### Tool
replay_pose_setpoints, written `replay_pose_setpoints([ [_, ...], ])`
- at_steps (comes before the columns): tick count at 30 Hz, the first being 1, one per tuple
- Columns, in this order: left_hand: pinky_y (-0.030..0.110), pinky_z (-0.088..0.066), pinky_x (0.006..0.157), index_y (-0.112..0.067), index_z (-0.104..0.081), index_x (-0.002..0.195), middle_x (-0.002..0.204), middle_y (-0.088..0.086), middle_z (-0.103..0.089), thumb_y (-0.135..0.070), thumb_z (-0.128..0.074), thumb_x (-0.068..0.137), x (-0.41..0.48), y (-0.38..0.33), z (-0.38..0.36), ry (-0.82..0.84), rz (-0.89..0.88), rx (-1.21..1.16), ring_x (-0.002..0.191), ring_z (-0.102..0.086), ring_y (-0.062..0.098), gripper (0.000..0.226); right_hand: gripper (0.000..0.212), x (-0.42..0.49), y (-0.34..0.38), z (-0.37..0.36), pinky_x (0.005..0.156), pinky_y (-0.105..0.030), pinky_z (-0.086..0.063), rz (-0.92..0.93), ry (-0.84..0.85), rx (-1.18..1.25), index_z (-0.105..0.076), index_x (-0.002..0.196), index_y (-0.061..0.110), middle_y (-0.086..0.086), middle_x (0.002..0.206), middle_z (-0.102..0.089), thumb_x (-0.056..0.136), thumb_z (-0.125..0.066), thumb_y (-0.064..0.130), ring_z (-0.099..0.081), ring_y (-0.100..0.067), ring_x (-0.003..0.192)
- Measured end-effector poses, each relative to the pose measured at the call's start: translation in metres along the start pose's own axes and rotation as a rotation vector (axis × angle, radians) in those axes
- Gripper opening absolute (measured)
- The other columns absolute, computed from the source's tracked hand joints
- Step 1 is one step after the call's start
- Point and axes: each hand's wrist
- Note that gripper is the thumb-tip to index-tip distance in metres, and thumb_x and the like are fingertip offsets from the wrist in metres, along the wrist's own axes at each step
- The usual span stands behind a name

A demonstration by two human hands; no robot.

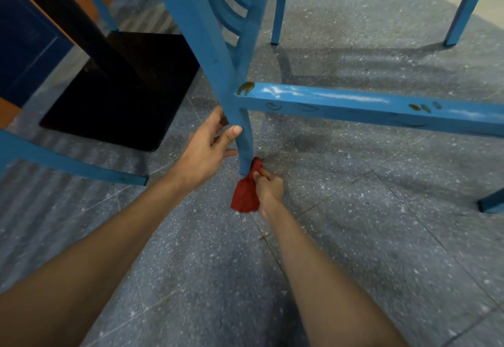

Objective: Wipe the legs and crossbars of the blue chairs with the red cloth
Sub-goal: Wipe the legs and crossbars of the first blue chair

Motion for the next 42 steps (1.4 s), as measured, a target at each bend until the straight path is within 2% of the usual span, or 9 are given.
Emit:
replay_pose_setpoints([
  [4,0.027,-0.057,0.081,-0.031,-0.037,0.138,0.122,-0.014,-0.056,-0.02,-0.047,0.099,0.0,0.0,0.0,0.004,-0.002,0.014,0.115,-0.057,0.001,0.042,0.03,0.002,0.03,0.001,0.08,-0.024,-0.047,0.024,-0.017,-0.094,-0.064,0.121,0.01,-0.013,0.114,-0.067,0.093,-0.058,0.018,-0.063,-0.026,0.102],
  [9,0.029,-0.057,0.082,-0.037,-0.039,0.132,0.13,-0.007,-0.053,-0.02,-0.047,0.099,0.0,0.001,0.001,0.014,-0.018,0.014,0.124,-0.052,0.009,0.038,0.029,-0.011,0.024,-0.003,0.094,-0.038,-0.051,0.242,0.013,-0.075,-0.066,0.119,0.018,-0.007,0.111,-0.07,0.093,-0.055,0.017,-0.064,-0.021,0.1],
  [13,0.03,-0.057,0.082,-0.036,-0.038,0.134,0.128,-0.012,-0.053,-0.02,-0.047,0.099,0.0,0.002,0.001,0.006,-0.018,0.024,0.123,-0.053,0.007,0.039,0.03,-0.014,0.005,0.0,0.094,-0.03,-0.048,0.191,-0.006,-0.074,-0.063,0.123,0.01,-0.01,0.115,-0.068,0.095,-0.053,0.013,-0.062,-0.02,0.101],
  [17,0.031,-0.058,0.081,-0.042,-0.04,0.129,0.126,-0.012,-0.054,-0.02,-0.047,0.099,-0.001,0.0,0.001,0.003,-0.034,0.018,0.12,-0.055,0.006,0.038,0.03,-0.003,0.017,-0.006,0.099,-0.034,-0.045,0.09,-0.036,-0.22,-0.064,0.121,0.008,-0.017,0.119,-0.065,0.095,-0.053,0.017,-0.06,-0.03,0.11],
  [22,0.029,-0.058,0.079,-0.042,-0.041,0.126,0.122,-0.013,-0.056,-0.018,-0.047,0.099,0.0,0.001,0.0,0.002,-0.047,0.013,0.115,-0.057,0.001,0.037,0.03,-0.01,0.029,-0.004,0.095,-0.035,-0.049,0.236,0.005,-0.123,-0.064,0.122,0.016,-0.007,0.114,-0.067,0.095,-0.05,0.018,-0.062,-0.022,0.103],
  [26,0.028,-0.058,0.079,-0.036,-0.042,0.13,0.121,-0.015,-0.057,-0.019,-0.048,0.098,0.0,0.005,0.0,-0.006,-0.042,0.01,0.118,-0.057,0.005,0.037,0.031,-0.023,0.013,0.001,0.092,-0.024,-0.045,0.325,0.001,-0.044,-0.062,0.125,0.016,-0.004,0.115,-0.065,0.097,-0.051,0.017,-0.06,-0.017,0.105],
  [34,0.028,-0.057,0.078,-0.03,-0.044,0.13,0.115,-0.018,-0.059,-0.015,-0.047,0.099,0.001,0.003,0.0,-0.009,-0.037,0.013,0.112,-0.059,0.0,0.035,0.03,0.0,0.028,-0.002,0.089,-0.029,-0.05,0.137,0.008,-0.167,-0.065,0.121,0.014,-0.009,0.114,-0.067,0.095,-0.051,0.017,-0.062,-0.024,0.1],
  [36,0.03,-0.058,0.079,-0.029,-0.043,0.132,0.113,-0.02,-0.059,-0.015,-0.048,0.099,0.001,0.004,0.001,-0.014,-0.028,0.018,0.111,-0.06,0.0,0.036,0.029,-0.003,0.036,-0.002,0.082,-0.027,-0.05,0.186,0.004,-0.151,-0.067,0.119,0.015,-0.009,0.111,-0.069,0.095,-0.051,0.018,-0.063,-0.021,0.094],
  [42,0.031,-0.058,0.081,-0.028,-0.041,0.136,0.119,-0.02,-0.059,-0.017,-0.048,0.098,0.001,0.008,0.001,-0.01,-0.032,0.034,0.116,-0.058,0.002,0.04,0.029,-0.024,0.013,-0.001,0.089,-0.029,-0.049,0.348,-0.005,-0.018,-0.064,0.122,0.021,-0.006,0.113,-0.065,0.096,-0.051,0.021,-0.062,-0.018,0.101],
])
Point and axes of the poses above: each hand's wrist, its own x-axis towards the middle knuckle, its own z-axis out of the back of the hand, y = z × x
